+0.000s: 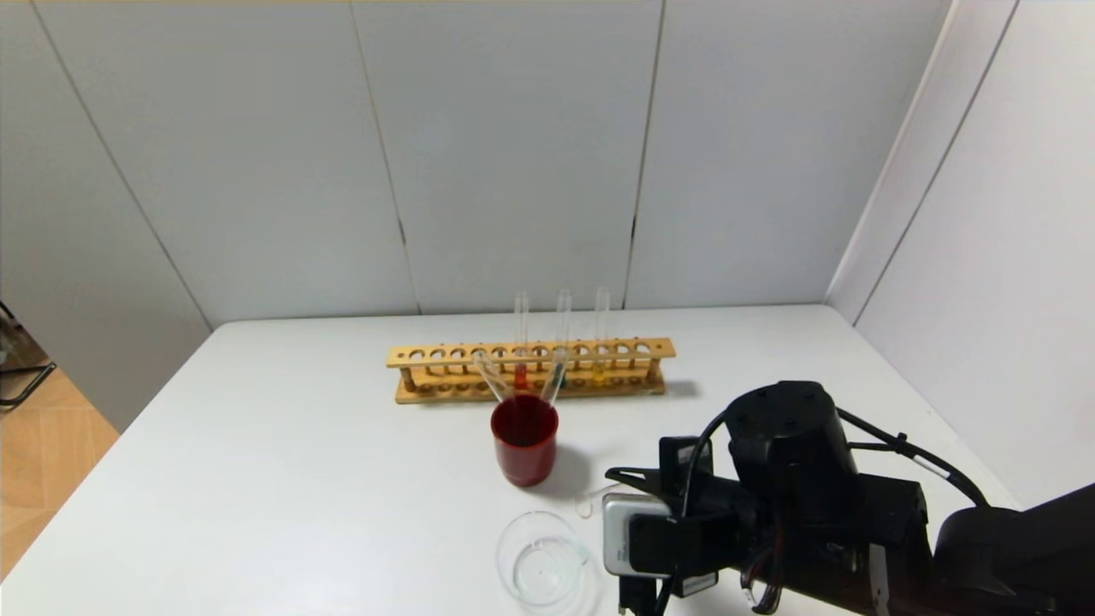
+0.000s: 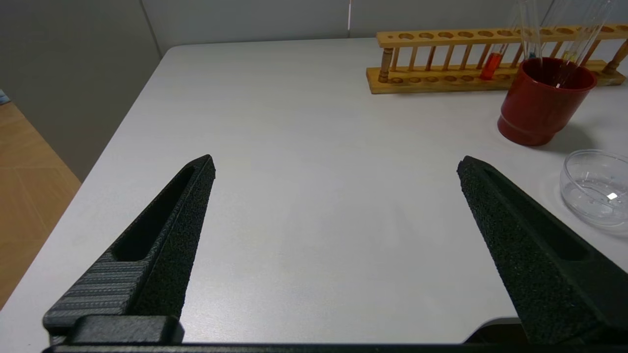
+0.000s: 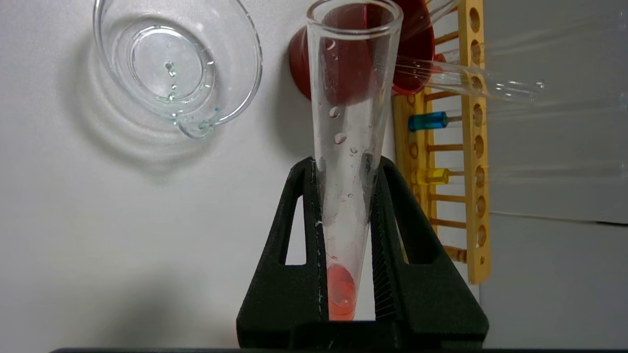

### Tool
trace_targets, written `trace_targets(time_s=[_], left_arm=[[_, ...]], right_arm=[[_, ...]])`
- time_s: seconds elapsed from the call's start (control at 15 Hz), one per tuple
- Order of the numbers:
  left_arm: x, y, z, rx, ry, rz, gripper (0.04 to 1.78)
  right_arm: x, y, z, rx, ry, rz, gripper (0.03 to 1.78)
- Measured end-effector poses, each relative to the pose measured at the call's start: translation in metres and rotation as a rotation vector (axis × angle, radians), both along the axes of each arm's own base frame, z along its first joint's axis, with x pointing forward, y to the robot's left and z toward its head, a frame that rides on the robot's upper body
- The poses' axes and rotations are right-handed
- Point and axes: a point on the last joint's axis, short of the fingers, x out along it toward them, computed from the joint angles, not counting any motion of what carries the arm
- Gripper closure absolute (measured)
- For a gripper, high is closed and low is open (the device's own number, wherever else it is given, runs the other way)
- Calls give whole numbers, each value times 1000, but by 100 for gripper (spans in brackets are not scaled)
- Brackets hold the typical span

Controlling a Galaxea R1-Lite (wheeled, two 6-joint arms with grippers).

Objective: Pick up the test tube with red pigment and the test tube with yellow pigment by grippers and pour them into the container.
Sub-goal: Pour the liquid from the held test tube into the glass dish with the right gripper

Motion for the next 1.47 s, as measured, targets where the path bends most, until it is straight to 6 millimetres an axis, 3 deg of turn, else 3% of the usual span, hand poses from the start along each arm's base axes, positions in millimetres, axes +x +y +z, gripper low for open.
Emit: trace_targets(time_s=[0.47, 1.0, 1.47], left_arm=[[0, 0, 0, 0, 0, 1, 7], [0, 0, 0, 0, 0, 1, 7], [0, 0, 0, 0, 0, 1, 7]], right_arm=[[7, 14, -16, -156, -44, 11, 147], [20, 27, -13, -253, -146, -3, 147], [18, 38, -19, -348, -211, 10, 147]])
